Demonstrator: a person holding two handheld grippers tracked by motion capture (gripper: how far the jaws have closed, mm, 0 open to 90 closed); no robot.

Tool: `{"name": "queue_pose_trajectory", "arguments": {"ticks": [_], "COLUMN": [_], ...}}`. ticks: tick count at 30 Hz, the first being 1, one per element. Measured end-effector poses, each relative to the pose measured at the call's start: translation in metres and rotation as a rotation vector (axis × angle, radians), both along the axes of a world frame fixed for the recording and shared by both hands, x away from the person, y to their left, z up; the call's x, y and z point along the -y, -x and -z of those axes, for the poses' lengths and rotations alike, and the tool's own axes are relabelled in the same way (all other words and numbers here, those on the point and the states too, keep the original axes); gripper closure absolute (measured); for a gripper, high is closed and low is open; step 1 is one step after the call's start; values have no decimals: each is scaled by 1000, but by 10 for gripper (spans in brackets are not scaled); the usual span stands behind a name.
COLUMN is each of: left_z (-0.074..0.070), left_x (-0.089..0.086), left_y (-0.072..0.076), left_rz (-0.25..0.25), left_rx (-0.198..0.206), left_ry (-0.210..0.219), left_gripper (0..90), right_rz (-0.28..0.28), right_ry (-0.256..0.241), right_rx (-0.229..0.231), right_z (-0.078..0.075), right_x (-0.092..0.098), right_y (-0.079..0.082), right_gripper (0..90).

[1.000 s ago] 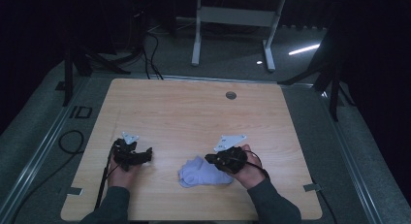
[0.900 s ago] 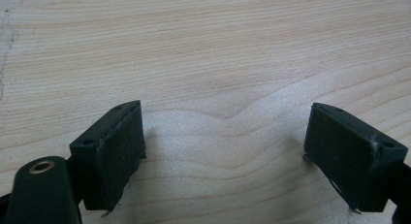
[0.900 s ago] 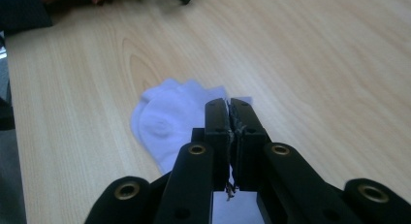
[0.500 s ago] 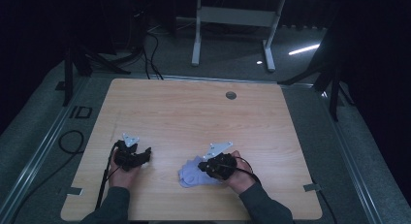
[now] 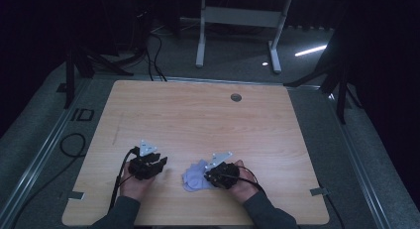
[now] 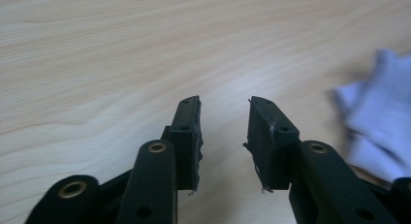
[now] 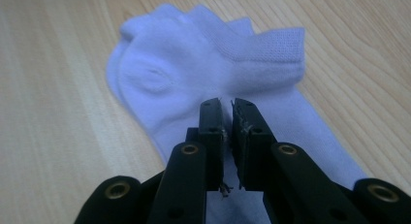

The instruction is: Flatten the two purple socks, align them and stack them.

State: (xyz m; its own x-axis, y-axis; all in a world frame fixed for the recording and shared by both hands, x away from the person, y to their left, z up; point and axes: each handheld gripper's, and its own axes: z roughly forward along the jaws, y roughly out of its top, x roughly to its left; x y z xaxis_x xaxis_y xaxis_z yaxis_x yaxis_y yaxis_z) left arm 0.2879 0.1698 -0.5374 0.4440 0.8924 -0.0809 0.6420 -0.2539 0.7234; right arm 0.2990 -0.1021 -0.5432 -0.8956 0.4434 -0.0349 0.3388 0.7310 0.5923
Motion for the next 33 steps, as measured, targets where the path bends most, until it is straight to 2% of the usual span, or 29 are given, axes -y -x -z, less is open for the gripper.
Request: {"name": "queue_pose_trajectory", "arguments": {"ticks": [1,2,3,6,9,13,16,21,24,25,26,28,29,32,33], "left_z": [-2,-2,-5,-7,-8,-5,-4,-1,1,3,4,6,7,9,9], "left_x": [7,7,12,17,26,34,38,50,53,54,55,57,59,61,62], "left_y": [4,4,6,8,10,11,12,17,17,18,18,18,19,20,20], "left_rz": [35,35,66,87,122,149,162,223,242,251,258,271,282,288,294], "left_rx": [-1,-1,0,3,10,3,0,-5,-10,-15,-19,-23,-30,-33,-34], "left_ry": [6,6,9,13,8,-5,-12,-23,-32,-37,-40,-51,-57,-63,-69], "left_gripper": [674,682,690,710,728,774,805,864,873,873,875,876,876,876,876], "right_rz": [17,17,39,59,116,154,161,136,129,131,155,168,199,202,175], "right_ry": [-5,-5,-7,0,6,11,22,-6,-12,-13,-13,-16,-23,-40,-69], "right_rx": [-9,-9,-7,7,15,12,20,53,60,66,68,64,46,25,8], "right_z": [2,2,2,2,2,2,0,-14,-19,-21,-24,-24,-25,-26,-28], "right_x": [0,0,1,2,4,5,3,-12,-18,-21,-23,-23,-21,-20,-22], "right_y": [-1,-1,-3,-5,-9,-14,-15,-15,-18,-20,-31,-34,-44,-48,-46], "right_gripper": [825,825,826,827,828,820,801,772,756,745,724,715,698,694,692]}}
